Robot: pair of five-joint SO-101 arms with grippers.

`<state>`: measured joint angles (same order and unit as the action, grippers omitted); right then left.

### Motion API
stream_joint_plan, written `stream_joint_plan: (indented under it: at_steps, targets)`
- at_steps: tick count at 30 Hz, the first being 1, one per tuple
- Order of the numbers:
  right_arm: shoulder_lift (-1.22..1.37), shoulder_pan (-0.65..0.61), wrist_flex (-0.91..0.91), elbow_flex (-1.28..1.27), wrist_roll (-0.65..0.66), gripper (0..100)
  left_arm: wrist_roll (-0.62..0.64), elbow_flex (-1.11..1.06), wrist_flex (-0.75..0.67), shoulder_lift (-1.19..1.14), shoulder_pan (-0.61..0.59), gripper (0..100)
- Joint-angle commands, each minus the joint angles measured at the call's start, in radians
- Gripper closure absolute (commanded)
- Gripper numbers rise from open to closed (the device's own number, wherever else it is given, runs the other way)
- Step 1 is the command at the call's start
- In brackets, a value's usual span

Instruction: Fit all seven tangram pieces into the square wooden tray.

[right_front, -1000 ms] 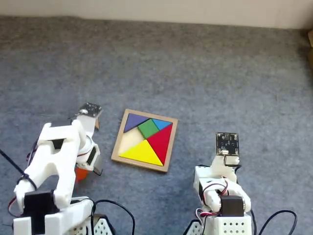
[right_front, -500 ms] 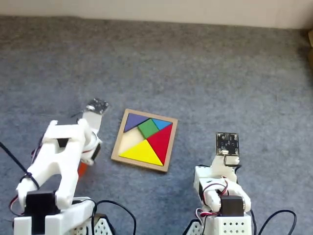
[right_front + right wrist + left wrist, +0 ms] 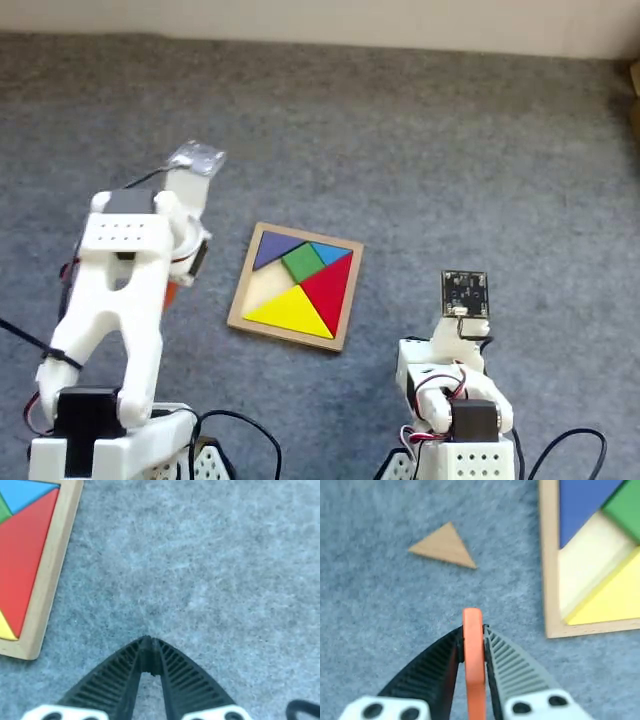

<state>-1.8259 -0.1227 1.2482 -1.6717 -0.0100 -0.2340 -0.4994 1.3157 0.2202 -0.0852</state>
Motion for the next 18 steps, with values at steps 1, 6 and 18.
stream_joint_plan:
  at_steps: [1,6,18]
  targets:
    - [-0.01,0.01,0.004,-0.148,-0.005,99.3,0.066,0.088,0.011,0.012,0.114,100]
    - [-0.01,0.01,0.004,-0.148,-0.005,99.3,0.147,0.111,-0.031,0.008,0.262,100]
    - [-0.01,0.01,0.004,-0.148,-0.005,99.3,0.221,0.099,-0.212,-0.199,0.404,100]
